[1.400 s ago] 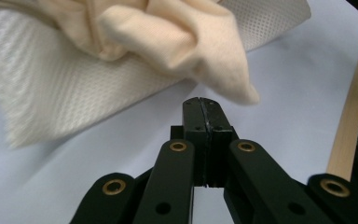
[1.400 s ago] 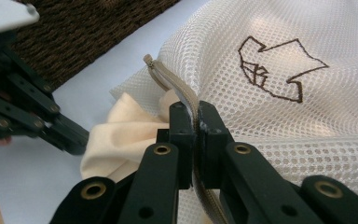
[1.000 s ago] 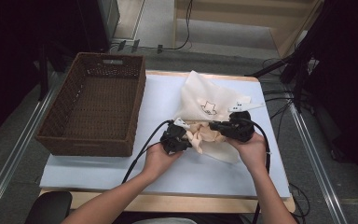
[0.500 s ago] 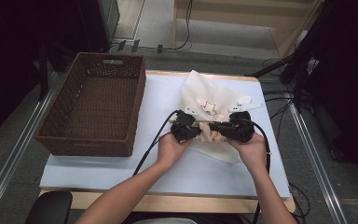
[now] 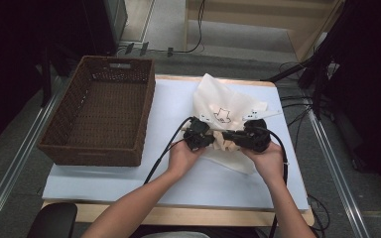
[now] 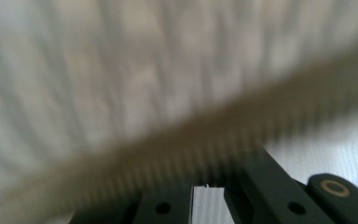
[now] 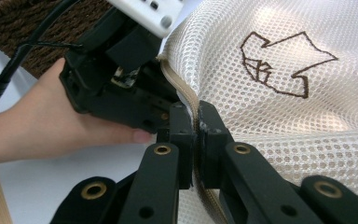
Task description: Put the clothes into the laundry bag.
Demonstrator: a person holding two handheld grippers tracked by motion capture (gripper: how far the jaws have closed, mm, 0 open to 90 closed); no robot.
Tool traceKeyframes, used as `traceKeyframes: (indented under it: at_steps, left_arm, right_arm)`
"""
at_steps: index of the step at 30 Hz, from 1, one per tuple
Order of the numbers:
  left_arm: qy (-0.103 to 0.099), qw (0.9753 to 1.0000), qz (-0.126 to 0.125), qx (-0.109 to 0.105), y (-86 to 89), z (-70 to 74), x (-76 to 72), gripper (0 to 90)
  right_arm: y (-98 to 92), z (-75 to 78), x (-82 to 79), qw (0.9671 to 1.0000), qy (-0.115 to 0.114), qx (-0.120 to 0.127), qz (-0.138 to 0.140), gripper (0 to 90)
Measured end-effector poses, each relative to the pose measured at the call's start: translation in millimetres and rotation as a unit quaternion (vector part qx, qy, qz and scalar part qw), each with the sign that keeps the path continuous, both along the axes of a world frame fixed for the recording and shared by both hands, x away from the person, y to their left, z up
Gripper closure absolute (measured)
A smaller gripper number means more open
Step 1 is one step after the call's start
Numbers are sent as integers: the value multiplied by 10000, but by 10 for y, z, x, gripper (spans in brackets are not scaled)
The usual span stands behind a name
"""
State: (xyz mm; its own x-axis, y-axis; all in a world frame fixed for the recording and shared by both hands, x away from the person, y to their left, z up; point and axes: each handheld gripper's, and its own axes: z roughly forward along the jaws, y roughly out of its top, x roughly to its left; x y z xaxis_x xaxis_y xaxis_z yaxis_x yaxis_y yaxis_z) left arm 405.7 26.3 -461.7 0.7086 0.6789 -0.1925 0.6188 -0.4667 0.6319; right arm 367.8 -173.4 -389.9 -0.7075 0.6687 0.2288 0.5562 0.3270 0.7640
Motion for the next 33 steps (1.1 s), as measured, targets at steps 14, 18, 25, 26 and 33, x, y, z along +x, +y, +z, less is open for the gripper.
traceKeyframes:
  at_steps: [14,18,25,26,33]
  left_arm:
    - [-204,9986,466,-164,-84,18,102,900]
    - [-399,9974,512,-323,-105,83,112,900]
    - [-203,9986,396,-303,-173,-27,220,900]
    - [-170,9987,366,-299,-166,-28,236,900]
    - [-232,9982,448,-339,-164,-4,241,900]
  right_arm:
    - [28,2,4,10000,35,2,57,881]
    - [41,23,-17,9999,12,14,150,882]
    - [29,22,-26,9998,40,29,199,882]
    - [24,22,-25,9998,59,43,190,882]
    - [11,17,-23,9998,70,51,183,883]
